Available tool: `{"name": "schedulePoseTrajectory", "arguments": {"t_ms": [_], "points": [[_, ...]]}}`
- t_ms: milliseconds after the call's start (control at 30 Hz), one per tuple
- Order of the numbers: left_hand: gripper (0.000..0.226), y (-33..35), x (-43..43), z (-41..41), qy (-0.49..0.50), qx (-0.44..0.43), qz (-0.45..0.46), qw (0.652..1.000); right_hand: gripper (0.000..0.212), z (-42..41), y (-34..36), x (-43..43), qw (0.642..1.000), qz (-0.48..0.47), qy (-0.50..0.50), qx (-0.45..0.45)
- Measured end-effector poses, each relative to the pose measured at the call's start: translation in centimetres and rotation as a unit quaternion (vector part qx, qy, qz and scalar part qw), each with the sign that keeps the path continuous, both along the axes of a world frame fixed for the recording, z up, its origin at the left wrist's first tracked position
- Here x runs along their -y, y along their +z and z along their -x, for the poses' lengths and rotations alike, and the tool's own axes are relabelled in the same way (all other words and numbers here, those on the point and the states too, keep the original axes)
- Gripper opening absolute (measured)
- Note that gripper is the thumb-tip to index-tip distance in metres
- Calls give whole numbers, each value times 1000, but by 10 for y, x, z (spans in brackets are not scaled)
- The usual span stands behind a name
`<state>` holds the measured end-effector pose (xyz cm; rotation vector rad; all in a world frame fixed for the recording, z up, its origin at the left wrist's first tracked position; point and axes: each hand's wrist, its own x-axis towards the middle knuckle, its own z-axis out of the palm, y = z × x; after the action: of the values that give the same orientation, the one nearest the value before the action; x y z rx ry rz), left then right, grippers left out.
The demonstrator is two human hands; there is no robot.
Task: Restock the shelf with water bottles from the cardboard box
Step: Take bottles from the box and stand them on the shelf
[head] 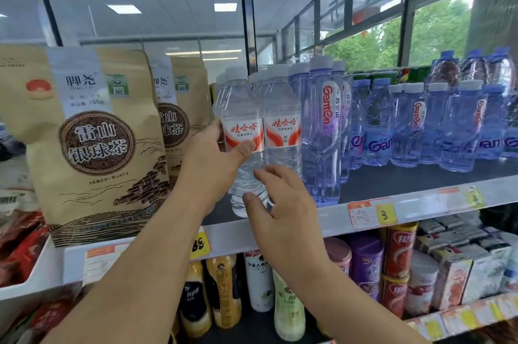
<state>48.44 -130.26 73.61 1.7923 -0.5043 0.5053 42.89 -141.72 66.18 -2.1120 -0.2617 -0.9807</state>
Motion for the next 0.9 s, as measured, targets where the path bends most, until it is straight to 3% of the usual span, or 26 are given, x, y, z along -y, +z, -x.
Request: {"name": "schedulePoseTrajectory", "arguments": {"t_ms": [233, 400, 567, 733, 900], "points": [[33, -15, 3, 13, 18, 1, -5, 1000, 38, 24, -13, 9, 1000, -20, 6, -19], [44, -36, 12, 58, 15, -18, -15, 1000, 34, 53, -20, 26, 1000, -17, 17, -19], [61, -63, 44, 118, 71, -69, -30, 995, 31, 91, -41, 58, 999, -23, 43, -17], [54, -123, 94, 179, 91, -137, -20, 986, 26, 140, -90, 112, 997, -11, 60, -43], [51, -221, 140, 218, 87, -233, -35, 968, 29, 181, -171, 174, 986, 0, 55, -157]]}}
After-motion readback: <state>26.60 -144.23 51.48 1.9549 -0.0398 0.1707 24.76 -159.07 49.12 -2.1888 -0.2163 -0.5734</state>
